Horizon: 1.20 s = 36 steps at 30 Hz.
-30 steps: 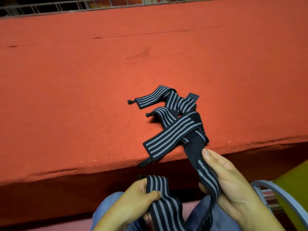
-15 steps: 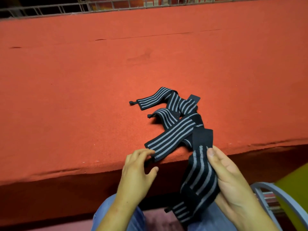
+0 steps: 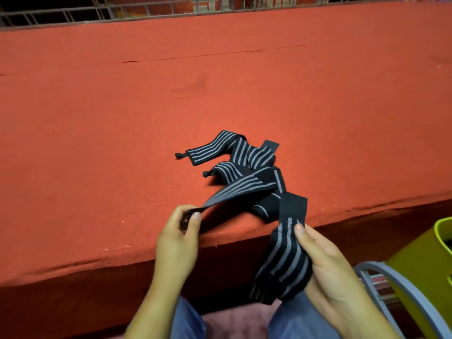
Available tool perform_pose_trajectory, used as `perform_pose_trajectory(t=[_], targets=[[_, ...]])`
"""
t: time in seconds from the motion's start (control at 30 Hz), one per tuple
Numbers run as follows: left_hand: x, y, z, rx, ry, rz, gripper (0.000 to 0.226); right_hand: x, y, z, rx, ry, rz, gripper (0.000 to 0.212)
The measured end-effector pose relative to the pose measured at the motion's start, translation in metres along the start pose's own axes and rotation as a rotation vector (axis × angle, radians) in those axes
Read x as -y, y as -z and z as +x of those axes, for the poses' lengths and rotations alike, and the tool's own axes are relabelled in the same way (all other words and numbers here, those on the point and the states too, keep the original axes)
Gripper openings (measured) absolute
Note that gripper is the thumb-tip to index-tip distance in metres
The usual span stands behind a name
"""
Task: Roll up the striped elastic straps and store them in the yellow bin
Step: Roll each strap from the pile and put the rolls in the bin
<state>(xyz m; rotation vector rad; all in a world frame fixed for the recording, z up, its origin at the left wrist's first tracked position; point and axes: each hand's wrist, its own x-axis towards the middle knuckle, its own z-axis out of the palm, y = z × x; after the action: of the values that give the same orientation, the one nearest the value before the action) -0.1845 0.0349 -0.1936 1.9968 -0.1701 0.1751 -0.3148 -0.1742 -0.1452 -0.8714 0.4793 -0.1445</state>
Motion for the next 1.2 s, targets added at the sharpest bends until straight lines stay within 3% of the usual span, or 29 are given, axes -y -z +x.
perform_pose_trajectory(t=[0.17,0.3,0.4,0.73,0.87,1.03,1.13,1.2], targets=[[-0.004,0.029,-0.003,-0.051,0.039,-0.126,0.018,-0.006,0.006,0.007,-0.067,-0.036,0.041,0.031],[-0.009,0.040,-0.006,-0.098,0.027,-0.157,0.004,-0.012,0.009,0.013,-0.104,-0.046,0.047,0.032],[-0.017,0.044,-0.006,-0.133,-0.014,-0.211,0.018,-0.011,0.008,0.014,-0.099,-0.047,0.045,0.032],[-0.037,0.059,-0.002,-0.238,-0.076,-0.318,0.009,-0.001,-0.003,0.018,-0.093,-0.015,0.025,0.031],[-0.039,0.062,-0.005,-0.253,-0.054,-0.342,0.020,-0.003,-0.004,0.020,-0.082,-0.024,-0.029,0.031],[-0.052,0.062,-0.005,-0.256,-0.027,-0.479,0.030,-0.004,-0.002,0.025,-0.058,0.072,-0.251,0.030],[-0.067,0.060,-0.002,-0.178,-0.126,-0.373,0.018,0.002,-0.002,0.035,0.048,0.166,-0.466,0.031],[-0.081,0.052,0.005,-0.098,-0.164,-0.479,0.015,0.008,-0.003,0.048,0.133,0.208,-0.603,0.034]])
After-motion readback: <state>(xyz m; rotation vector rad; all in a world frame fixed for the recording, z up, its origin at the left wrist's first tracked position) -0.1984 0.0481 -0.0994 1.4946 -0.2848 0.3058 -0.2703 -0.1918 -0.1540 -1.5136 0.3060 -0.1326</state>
